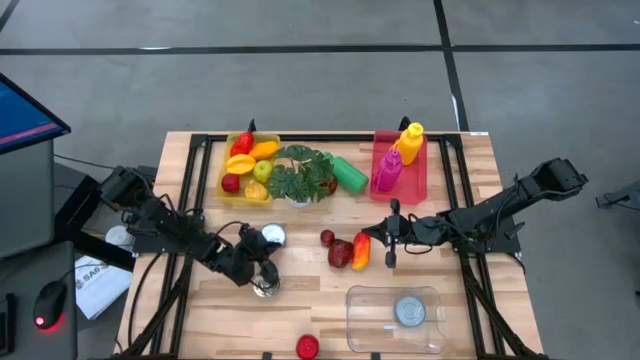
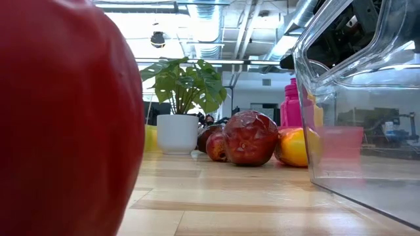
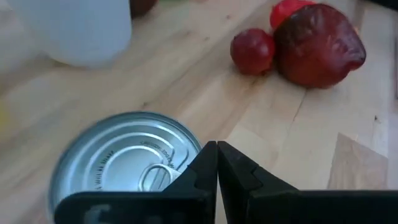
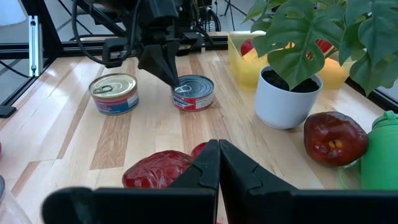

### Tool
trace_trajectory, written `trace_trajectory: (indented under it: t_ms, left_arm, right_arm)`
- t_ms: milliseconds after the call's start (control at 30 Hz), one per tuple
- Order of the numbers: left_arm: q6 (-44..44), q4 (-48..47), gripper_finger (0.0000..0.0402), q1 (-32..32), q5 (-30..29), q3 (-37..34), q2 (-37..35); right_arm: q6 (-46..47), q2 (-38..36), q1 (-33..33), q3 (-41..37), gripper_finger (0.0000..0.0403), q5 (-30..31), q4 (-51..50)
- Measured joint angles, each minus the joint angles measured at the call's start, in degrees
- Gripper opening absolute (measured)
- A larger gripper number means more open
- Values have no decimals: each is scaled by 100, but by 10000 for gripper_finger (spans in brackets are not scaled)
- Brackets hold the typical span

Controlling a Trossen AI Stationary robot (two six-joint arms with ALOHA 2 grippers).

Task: Pick & Place Food Item
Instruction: Put the red tuna can into the transparent bin

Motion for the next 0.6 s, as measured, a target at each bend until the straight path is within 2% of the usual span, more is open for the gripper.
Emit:
trace_trajectory:
  t_ms: [167,600]
  left_arm:
    - [-4,27,0,411,681,0,2]
    - [-20,-165,0,749,911,2,2]
  right_arm:
    - [0,0,0,0,0,0,0]
    - [-2,-1,2,-1,0,0,0]
